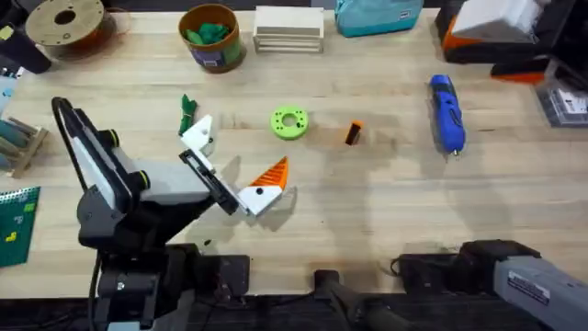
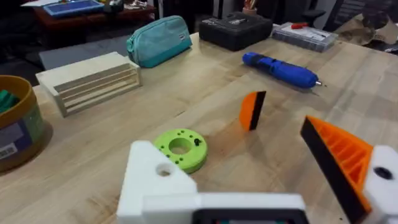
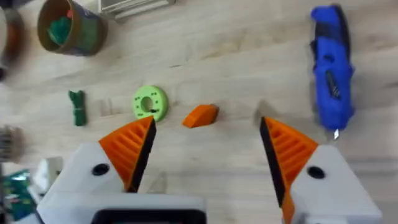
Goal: Pick up the gripper from the table and insert it into the empty holder that is missing its gripper. Then pick up a screw, insert it into the mounting hole, and use the screwdriver to tighten it. Finally, clean up the table by picking up the vegetable and placing it into the bucket.
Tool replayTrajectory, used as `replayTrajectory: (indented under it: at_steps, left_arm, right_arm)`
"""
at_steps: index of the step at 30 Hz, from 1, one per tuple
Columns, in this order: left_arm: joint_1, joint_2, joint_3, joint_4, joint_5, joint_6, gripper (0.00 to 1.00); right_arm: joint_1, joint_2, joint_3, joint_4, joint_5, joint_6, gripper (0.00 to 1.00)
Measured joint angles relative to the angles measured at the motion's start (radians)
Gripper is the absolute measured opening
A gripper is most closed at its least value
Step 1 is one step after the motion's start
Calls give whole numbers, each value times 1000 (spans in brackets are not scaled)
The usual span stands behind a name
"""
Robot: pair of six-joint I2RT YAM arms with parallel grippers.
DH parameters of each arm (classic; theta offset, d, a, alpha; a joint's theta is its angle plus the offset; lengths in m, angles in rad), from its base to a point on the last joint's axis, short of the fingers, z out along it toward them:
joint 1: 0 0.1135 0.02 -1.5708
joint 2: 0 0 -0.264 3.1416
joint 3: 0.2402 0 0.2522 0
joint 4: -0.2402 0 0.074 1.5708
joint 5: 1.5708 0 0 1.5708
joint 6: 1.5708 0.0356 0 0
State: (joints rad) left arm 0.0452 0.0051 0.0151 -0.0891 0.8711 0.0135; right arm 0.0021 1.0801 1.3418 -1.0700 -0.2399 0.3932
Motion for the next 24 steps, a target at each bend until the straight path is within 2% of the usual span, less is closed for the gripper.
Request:
replayTrajectory:
  at_steps: [5,15,19,24]
  left_arm:
    - [0,0,0,0,0,0,985]
    - [0,0,0,0,0,0,985]
    - [0,0,0,0,0,0,985]
    - [0,0,0,0,0,0,986]
  right_arm:
    - [38,1,0,-12,-14,157,991]
    - [363,110,0,-6,139,441,992]
    - [457,190,0,-4,188,539,991]
    - [518,296,7,-4,217,631,991]
